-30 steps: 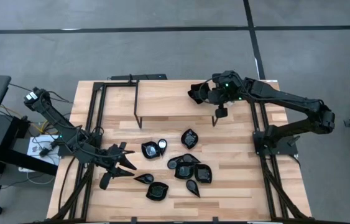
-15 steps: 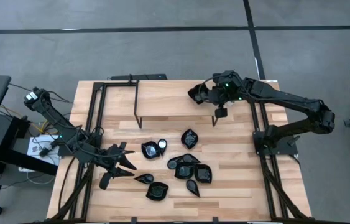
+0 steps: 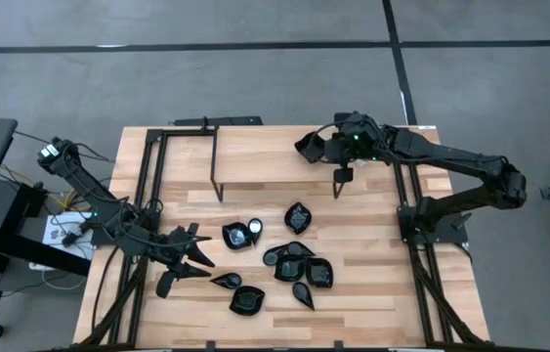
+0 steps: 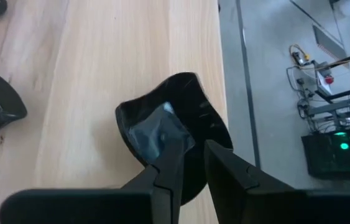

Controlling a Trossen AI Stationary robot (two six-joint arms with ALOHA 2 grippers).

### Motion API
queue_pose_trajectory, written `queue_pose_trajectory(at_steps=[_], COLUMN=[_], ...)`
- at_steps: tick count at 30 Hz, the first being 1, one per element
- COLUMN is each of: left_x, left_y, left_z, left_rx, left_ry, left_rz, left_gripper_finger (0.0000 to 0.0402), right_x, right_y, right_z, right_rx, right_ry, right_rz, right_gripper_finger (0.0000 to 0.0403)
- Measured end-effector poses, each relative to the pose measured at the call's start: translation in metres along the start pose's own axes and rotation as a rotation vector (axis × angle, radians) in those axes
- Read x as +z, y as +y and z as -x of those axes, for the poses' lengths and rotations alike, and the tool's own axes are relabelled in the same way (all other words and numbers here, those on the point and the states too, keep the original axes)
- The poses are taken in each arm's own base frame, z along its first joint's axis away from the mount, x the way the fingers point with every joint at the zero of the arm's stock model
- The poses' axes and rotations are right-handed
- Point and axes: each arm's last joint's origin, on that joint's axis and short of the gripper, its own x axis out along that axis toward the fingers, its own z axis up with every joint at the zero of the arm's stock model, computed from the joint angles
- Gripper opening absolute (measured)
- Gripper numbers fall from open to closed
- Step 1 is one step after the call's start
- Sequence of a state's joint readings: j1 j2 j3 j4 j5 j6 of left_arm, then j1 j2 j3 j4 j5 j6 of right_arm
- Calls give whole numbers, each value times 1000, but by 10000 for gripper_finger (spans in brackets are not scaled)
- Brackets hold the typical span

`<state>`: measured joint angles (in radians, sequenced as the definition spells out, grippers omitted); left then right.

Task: Pick & Place Mini shaped plates
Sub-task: Stack the black distorted square plate on the black distorted square plate on the shelf, then put the black leaf shaped plate on the shelf

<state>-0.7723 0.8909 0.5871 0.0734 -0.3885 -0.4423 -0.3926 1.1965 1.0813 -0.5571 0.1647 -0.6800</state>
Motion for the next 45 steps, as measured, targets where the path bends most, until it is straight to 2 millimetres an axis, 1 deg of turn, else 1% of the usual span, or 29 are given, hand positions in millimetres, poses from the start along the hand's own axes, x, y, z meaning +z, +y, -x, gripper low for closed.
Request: queue_pose_trajectory(at_steps=[6, 13, 18, 24, 30, 36, 40, 45], left_x=[0, 0, 0, 1, 1, 1, 2, 3], left_y=[0, 0, 0, 0, 0, -1, -1, -1], left_z=[0, 0, 0, 0, 0, 0, 0, 0], left_rx=[0, -1, -1, -3, -4, -6, -8, -15], left_ry=[0, -2, -3, -5, -9, -12, -17, -31], left_rz=[0, 1, 1, 2, 4, 5, 8, 15], left_gripper_finger=[113, 113, 113, 113, 113, 113, 113, 113], right_x=[4, 6, 13, 30, 47, 61, 68, 76], right_y=[4, 4, 12, 31, 57, 85, 100, 113], right_z=[1, 1, 3, 10, 21, 35, 45, 55], right_rx=[8, 5, 36, 92, 192, 291, 358, 439], right_ry=[-15, -34, -63, -137, -198, -250, -279, -298], right_rz=[4, -100, -137, -178, -300, -300, -382, -553], right_gripper_finger=[61, 61, 61, 61, 61, 61, 61, 61])
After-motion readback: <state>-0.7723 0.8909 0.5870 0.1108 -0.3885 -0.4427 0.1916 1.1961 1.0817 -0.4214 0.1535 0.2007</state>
